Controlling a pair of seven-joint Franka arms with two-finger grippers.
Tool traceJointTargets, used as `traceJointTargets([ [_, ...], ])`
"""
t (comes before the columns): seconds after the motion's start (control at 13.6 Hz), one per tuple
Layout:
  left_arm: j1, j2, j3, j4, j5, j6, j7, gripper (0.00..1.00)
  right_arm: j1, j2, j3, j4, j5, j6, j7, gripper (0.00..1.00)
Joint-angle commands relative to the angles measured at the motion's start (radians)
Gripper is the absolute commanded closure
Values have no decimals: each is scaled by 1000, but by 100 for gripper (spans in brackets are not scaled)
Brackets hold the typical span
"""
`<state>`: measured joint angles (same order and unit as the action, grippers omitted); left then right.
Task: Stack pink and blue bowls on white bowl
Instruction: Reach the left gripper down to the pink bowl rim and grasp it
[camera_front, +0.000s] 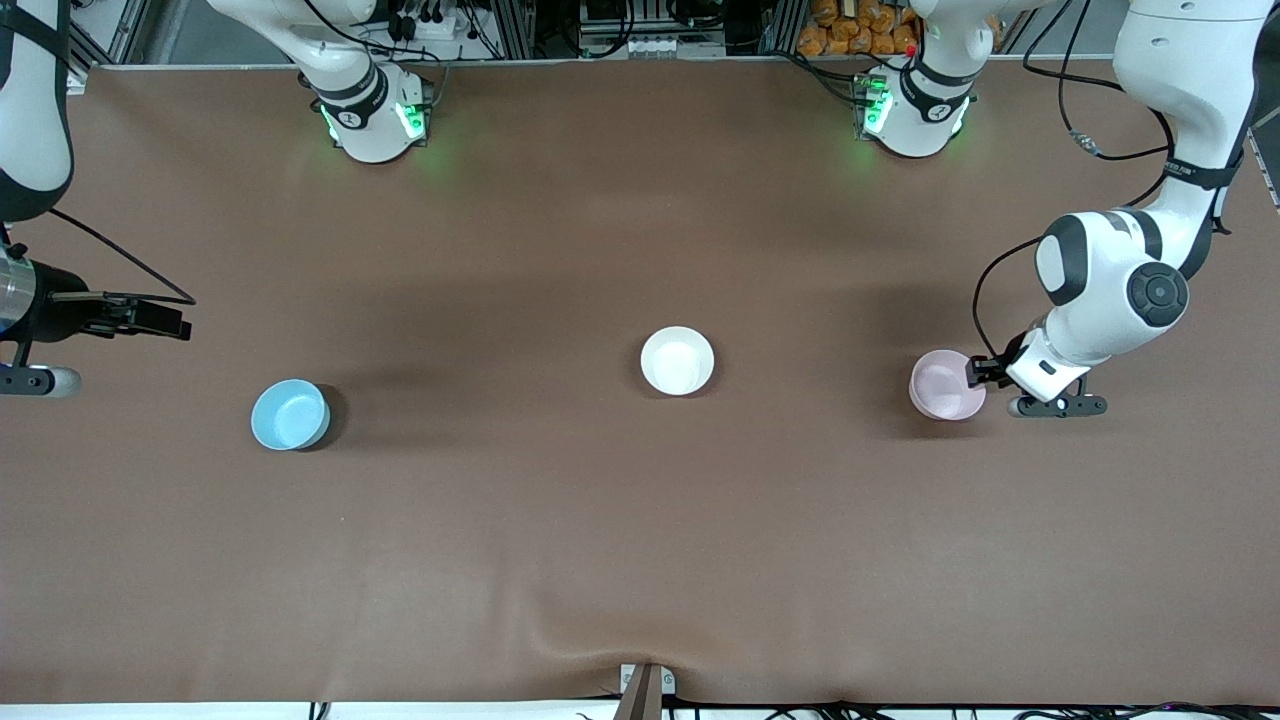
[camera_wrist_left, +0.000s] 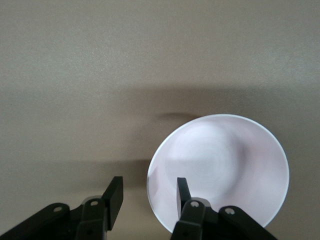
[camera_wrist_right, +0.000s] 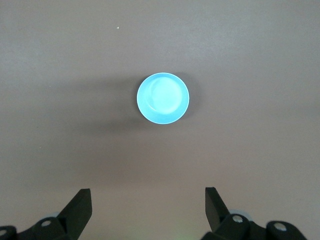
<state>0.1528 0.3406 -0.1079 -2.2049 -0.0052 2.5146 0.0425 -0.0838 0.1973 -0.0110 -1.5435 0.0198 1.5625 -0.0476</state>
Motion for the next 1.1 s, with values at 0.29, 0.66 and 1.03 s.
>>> traceJointTargets([
  [0.29,5,26,-4,16,4,23,13,82,-2,-18,9,-15,-11,2,-1,0],
  [0.66,4,37,-6,16,-1,39,13,100,-5,-16,9,-23,-6,17,-1,0],
  [1.03,4,-58,-10,-35,-6,27,59,100,-10,-16,9,-33,-6,22,-1,0],
])
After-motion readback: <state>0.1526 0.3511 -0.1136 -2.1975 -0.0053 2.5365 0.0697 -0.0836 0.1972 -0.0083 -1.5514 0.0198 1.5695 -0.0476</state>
